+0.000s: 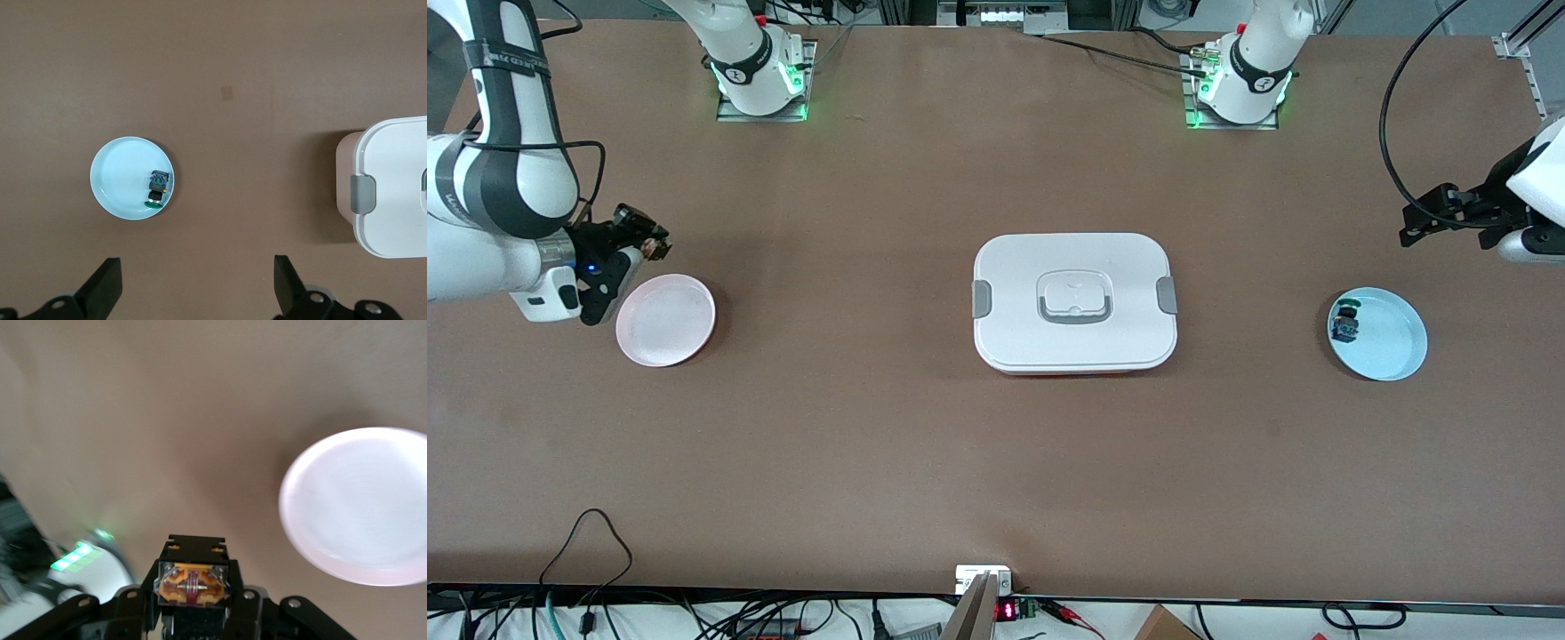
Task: Transfer orange switch to right arm and place
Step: 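Carry the switch with the right gripper toward the white plate, then lower the switch onto the white plate and open the right gripper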
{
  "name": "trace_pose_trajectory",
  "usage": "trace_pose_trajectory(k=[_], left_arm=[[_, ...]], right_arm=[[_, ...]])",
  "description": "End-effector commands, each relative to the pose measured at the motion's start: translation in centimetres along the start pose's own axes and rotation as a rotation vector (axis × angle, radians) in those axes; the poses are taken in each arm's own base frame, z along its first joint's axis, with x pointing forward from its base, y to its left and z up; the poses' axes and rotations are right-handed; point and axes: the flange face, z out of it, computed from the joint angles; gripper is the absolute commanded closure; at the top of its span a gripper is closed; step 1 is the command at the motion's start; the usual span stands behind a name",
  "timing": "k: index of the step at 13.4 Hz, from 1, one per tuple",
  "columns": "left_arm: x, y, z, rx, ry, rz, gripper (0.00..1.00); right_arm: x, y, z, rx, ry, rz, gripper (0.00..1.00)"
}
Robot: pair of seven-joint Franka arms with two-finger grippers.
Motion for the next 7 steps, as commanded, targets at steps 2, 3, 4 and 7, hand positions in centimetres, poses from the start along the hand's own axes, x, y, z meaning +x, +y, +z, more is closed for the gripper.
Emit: trace_pose_trajectory(k=[2,3,4,7], left_arm=[[-0.6,0.3,-0.9,0.000,-0.005,-0.011,0.00],[-0.6,0.2,-0.7,-0.016,-0.008,-0.014,0.00],[-0.6,0.1,-0.7,-0.017,-0.006,-0.016,0.00],[-0.7,0.0,-0.7,-0.021,-0.011,-0.019,0.00]], right_arm=[[-0.7,2.4,1.2,-0.121,-0.031,-0.224,0.99],[-0.8,3.0,2.1,-0.161,-0.049,-0.278,0.99],[-0.8,3.5,2.9,-0.205,-0.072,-0.318,0.99],[-0.6,4.5,5.3,-0.315,-0.090,-0.463,0.99]])
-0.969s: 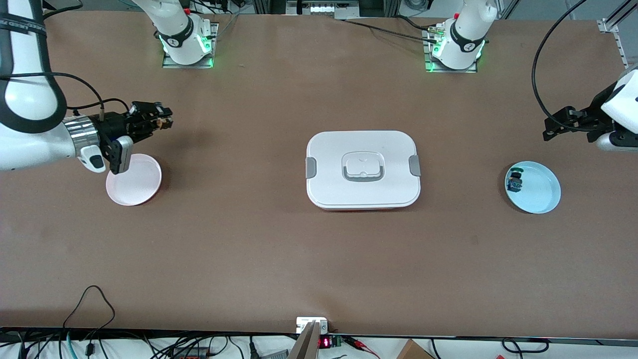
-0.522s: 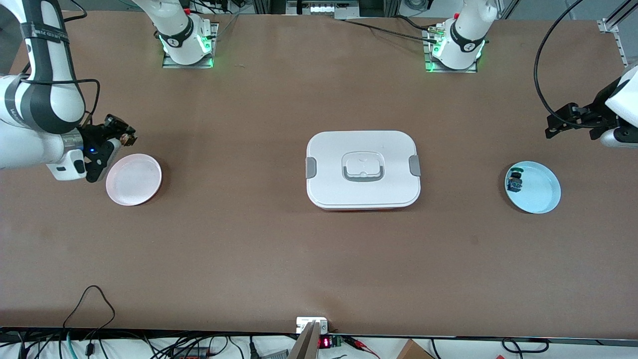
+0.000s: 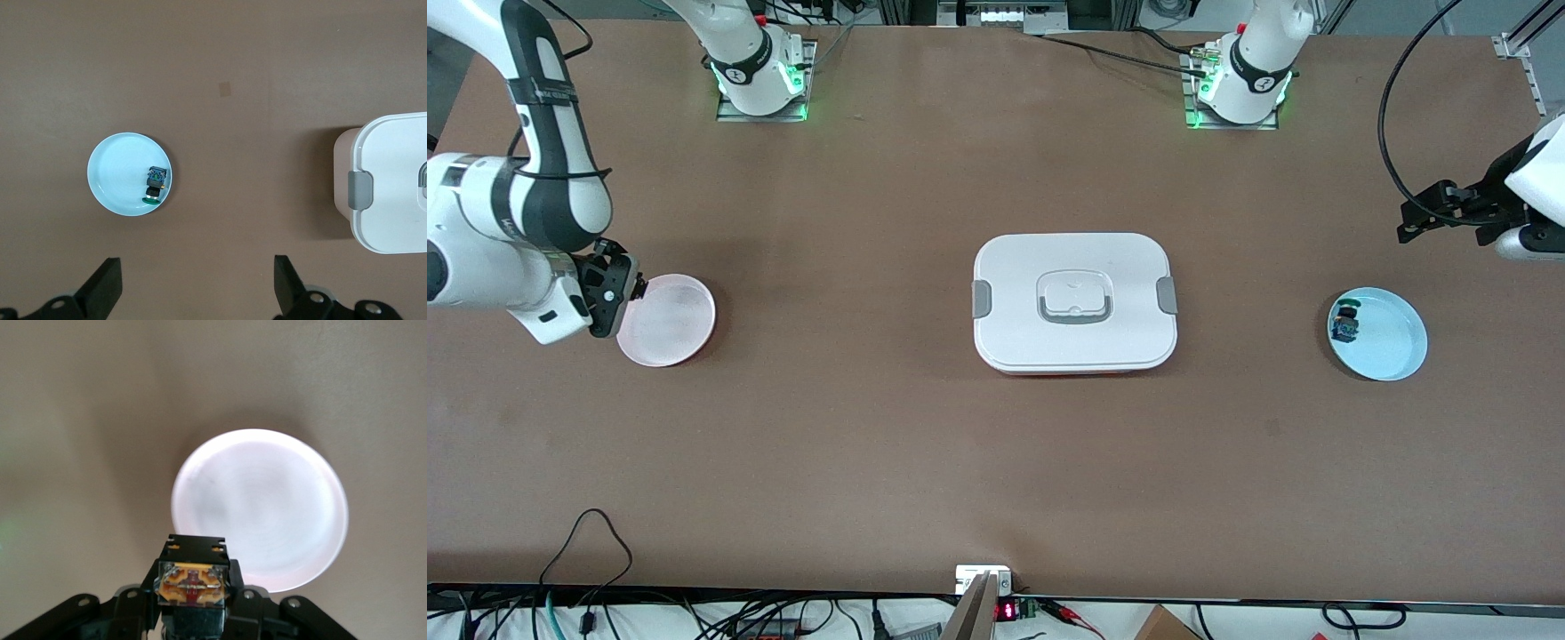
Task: Transfer orange switch to right arm and place
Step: 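Lower the switch onto the white plate and open the right gripper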
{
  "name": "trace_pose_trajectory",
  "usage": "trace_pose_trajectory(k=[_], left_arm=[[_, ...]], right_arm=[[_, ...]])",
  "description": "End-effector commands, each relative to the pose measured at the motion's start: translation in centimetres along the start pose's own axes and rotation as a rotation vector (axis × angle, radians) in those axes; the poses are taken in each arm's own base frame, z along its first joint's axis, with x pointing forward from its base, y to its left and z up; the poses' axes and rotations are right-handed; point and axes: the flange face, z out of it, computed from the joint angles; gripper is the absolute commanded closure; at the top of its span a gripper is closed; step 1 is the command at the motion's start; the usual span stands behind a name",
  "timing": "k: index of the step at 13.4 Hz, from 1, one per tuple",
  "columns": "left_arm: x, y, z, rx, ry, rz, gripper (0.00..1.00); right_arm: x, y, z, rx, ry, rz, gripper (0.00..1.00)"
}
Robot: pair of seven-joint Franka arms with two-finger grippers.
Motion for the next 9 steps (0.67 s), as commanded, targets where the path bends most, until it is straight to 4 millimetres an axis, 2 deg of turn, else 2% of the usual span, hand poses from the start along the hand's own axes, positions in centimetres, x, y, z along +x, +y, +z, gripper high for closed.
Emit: trace_pose_trajectory(k=[1,4,6,7,9], left_arm=[[-0.6,-0.1,-0.7,-0.015,-0.005,-0.013,0.00],[0.3,0.9,-0.9,0.002,-0.004,-0.005,0.00],[0.5,1.0,-0.9,0.001,-0.011,-0.005,0.00],[0.5,1.0,-0.9,0.003,-0.012,-0.004,0.00],[0.5,0.7,-0.8,0.001,-0.014,-0.007,0.00]], right_arm=[[-0.3,-0.6,2.2,-0.088,-0.006,-0.133,0.99],[-0.3,-0.7,4.7,-0.150,0.003,-0.196,0.99],[-0.2,-0.8,6.5,-0.165,0.012,-0.218,0.98],[-0.8,-0.9,7.6,-0.164,0.016,-0.207,0.98],[-0.8,-1.1,8.8,-0.194,0.021,-0.207,0.98]])
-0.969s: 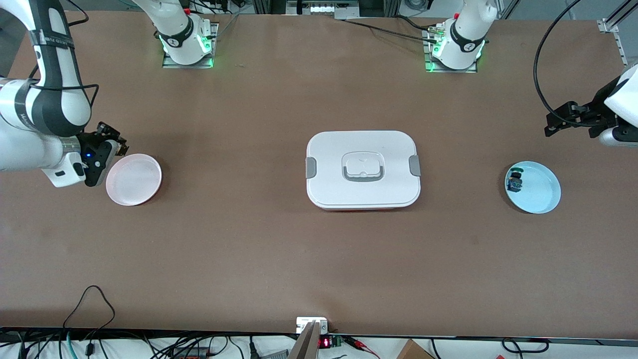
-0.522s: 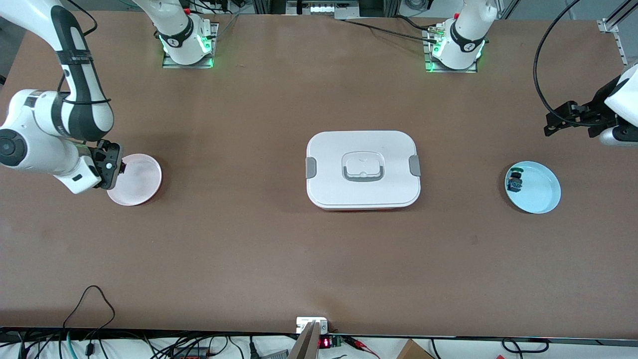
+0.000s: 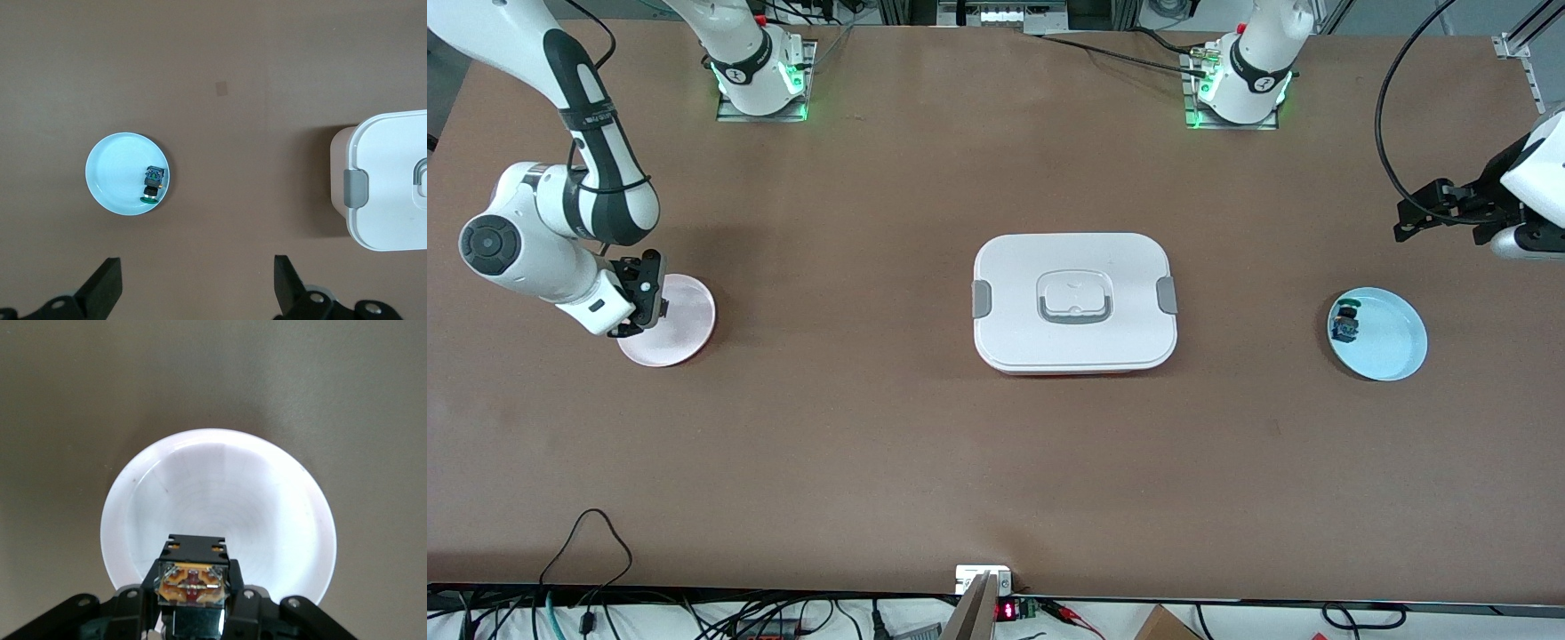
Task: Transfer orange switch to right arm and place
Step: 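Lower the switch onto the white plate and open the right gripper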
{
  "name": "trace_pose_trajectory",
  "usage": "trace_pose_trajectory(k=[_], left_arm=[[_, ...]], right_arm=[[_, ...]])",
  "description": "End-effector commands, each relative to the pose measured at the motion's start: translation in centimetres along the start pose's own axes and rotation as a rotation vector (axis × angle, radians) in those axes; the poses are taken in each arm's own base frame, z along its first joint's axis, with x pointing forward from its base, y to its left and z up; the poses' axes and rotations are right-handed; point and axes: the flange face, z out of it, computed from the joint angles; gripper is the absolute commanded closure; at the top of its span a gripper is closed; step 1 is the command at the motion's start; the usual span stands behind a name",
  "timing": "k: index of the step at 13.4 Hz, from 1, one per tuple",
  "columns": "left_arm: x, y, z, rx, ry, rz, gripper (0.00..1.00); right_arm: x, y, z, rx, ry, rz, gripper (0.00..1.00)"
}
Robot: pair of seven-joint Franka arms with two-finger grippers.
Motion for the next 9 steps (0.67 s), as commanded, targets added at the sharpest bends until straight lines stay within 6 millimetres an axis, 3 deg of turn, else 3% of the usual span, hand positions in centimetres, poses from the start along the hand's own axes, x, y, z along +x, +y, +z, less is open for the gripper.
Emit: trace_pose_trajectory(k=[1,4,9], left_arm=[[0.2,-0.5,-0.7,-0.002,-0.004,-0.018,0.00],[0.2,-1.3,-0.9,-0.011,0.003,-0.026,0.00],[0.3,-0.5,-0.6,0.002,-0.002,-0.009,0.00]], right_arm=[[-0.3,-0.5,1.0,-0.030,0.002,-0.023,0.98],[-0.1,-0.6,2.2,-0.044,0.004,-0.024,0.98],[0.3,-1.0,3.4,-0.103,0.004,-0.037,0.98]])
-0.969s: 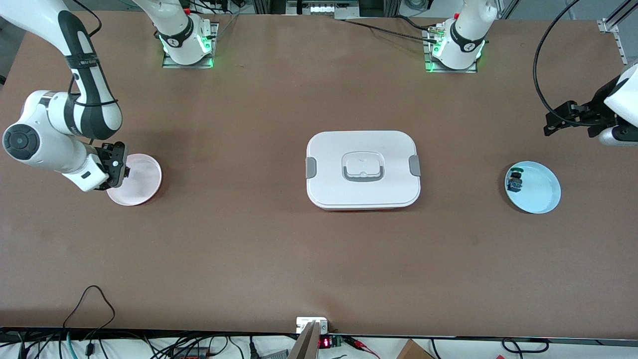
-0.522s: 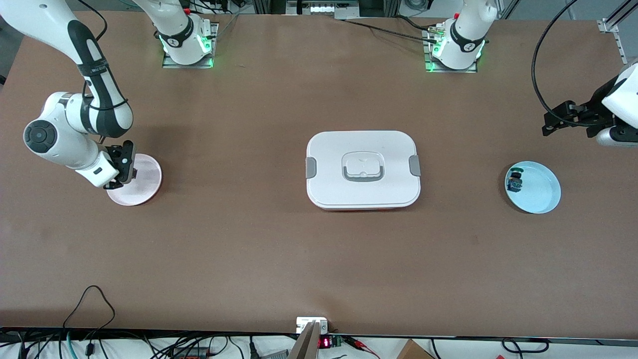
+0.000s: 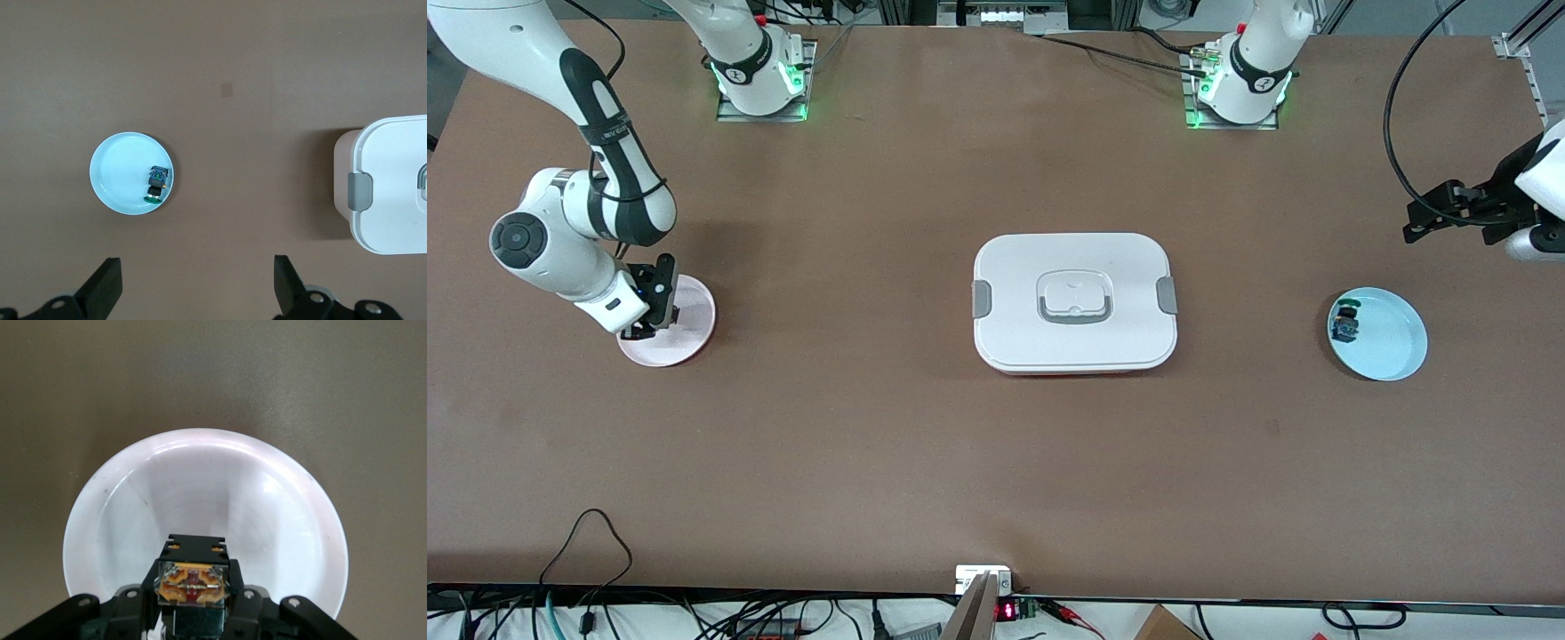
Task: Transfer orange switch to right arm and place
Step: 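Lower the switch onto the white plate and open the right gripper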
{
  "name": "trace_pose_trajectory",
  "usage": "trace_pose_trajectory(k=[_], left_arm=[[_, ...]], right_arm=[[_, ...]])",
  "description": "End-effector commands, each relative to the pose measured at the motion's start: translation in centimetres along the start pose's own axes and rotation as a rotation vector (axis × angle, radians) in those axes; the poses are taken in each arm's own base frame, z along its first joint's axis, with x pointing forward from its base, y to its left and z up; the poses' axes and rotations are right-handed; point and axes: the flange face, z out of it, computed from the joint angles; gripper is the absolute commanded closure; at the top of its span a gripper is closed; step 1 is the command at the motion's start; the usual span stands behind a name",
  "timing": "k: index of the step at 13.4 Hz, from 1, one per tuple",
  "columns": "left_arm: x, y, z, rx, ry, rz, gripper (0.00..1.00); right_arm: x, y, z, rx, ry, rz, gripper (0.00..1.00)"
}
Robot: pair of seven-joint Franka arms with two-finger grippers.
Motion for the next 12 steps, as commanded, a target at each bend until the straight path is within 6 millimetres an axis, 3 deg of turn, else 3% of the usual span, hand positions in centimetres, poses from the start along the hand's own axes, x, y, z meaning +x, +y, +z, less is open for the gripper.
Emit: trace_pose_trajectory(k=[1,9,10,11,12], left_arm=[[0.3,0.3,-0.5,0.002,-0.002,0.004,0.00],[0.2,-0.3,-0.6,-0.012,-0.002,-0.010,0.00],[0.2,-0.3,-0.6,-0.012,-0.002,-0.010,0.00],[0.2,-0.3,-0.6,-0.012,-0.002,-0.010,0.00],[0.2,-0.5,-0.6,-0.012,-0.002,-0.013,0.00]], right_arm=[[0.0,-0.3,0.3,-0.038,0.000,-0.031,0.98],[0.1,-0.5,1.9,-0.034,0.003,-0.032,0.89],[0.0,-0.5,1.8,-0.034,0.005,-0.019,0.63],[-0.2,-0.4,1.4,-0.037,0.007,-0.004,0.01],[-0.4,-0.3,1.1,-0.044,0.006,-0.001,0.00]])
